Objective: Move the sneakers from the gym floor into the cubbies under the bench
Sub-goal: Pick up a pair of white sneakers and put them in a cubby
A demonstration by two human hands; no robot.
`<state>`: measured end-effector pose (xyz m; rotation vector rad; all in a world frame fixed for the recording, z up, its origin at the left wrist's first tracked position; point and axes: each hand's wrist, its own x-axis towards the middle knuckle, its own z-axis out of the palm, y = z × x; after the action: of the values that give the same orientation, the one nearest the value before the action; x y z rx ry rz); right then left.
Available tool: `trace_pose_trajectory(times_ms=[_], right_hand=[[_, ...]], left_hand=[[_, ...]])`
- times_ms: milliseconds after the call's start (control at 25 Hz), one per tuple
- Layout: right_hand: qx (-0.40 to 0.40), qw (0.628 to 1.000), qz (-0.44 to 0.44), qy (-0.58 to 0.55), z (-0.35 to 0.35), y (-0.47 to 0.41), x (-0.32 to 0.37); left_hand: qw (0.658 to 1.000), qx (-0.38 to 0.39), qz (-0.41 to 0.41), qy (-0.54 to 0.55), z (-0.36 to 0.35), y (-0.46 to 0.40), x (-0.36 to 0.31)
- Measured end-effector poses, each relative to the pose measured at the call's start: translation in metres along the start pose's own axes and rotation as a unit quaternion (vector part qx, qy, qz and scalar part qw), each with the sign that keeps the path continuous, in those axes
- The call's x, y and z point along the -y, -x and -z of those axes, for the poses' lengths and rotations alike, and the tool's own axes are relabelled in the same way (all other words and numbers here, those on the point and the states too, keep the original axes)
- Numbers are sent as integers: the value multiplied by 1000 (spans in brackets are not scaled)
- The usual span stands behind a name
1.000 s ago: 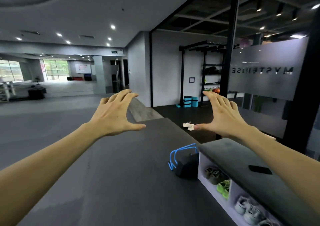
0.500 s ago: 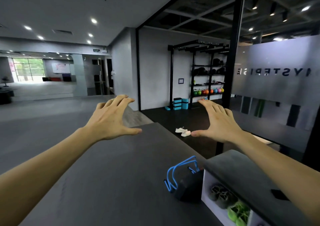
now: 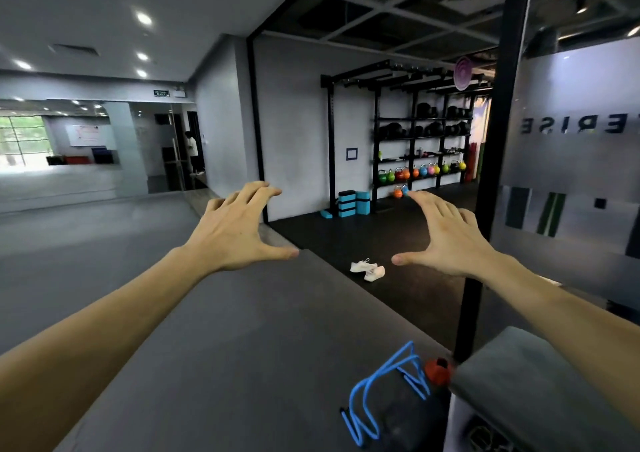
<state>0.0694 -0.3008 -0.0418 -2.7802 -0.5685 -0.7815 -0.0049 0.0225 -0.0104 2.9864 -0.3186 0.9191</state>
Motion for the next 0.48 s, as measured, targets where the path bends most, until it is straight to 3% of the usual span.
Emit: trace_pose_trajectory(times_ms=[480], right_hand=[[21,999,-27,26,-200,-313,-19]], left_hand=[[999,17,-25,24,-203,-266,215]])
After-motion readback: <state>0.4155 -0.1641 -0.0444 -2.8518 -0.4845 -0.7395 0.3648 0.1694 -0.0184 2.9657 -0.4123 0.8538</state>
